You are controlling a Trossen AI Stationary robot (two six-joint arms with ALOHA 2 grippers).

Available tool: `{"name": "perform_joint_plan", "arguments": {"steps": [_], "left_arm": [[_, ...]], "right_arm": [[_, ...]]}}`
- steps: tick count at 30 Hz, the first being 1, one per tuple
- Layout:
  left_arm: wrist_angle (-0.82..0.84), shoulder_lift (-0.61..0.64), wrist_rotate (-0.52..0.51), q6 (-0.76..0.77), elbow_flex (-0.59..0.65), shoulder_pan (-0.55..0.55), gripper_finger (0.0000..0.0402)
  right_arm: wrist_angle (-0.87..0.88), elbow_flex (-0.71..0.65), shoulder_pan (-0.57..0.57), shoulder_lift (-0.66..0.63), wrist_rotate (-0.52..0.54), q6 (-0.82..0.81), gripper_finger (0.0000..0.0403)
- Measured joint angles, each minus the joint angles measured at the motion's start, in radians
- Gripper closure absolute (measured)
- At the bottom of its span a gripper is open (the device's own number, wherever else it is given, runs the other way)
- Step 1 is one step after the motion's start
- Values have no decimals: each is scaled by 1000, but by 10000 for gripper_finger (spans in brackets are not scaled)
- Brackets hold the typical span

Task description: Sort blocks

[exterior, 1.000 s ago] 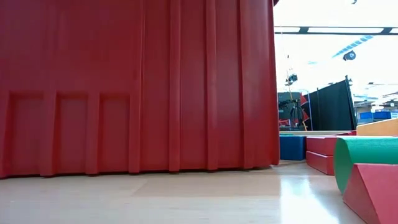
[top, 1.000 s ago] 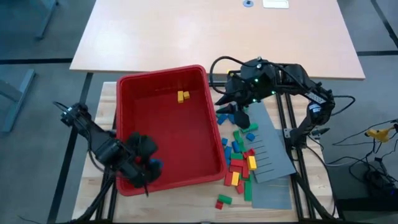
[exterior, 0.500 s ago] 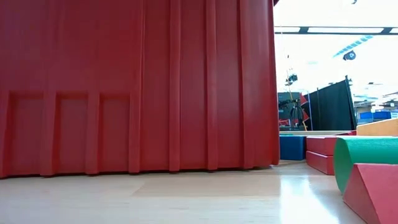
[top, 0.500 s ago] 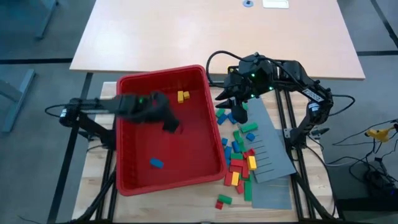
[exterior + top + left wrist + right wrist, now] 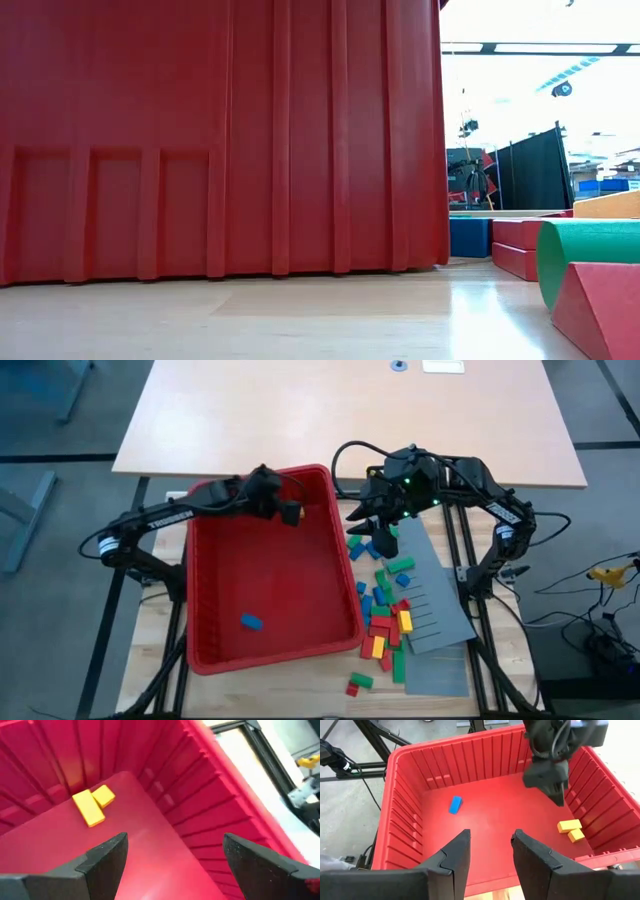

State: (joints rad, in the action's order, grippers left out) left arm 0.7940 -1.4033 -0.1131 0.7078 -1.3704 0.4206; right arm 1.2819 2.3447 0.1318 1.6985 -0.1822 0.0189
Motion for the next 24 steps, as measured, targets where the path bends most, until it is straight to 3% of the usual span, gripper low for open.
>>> {"name": "perform_joint_plan", "arguments": {"steps": [6,13,24], "left_arm": [[-58,-39,1,14,93,46,90],[-102,-191,-20,49,112,59,90],[-108,-436,-88,88,-12,91,90]], "right_arm": [[-3,0,0,0,0,0,281],[-14,0,0,0,0,-12,284],[-15,0,-3,-2,0,-76,283]]}}
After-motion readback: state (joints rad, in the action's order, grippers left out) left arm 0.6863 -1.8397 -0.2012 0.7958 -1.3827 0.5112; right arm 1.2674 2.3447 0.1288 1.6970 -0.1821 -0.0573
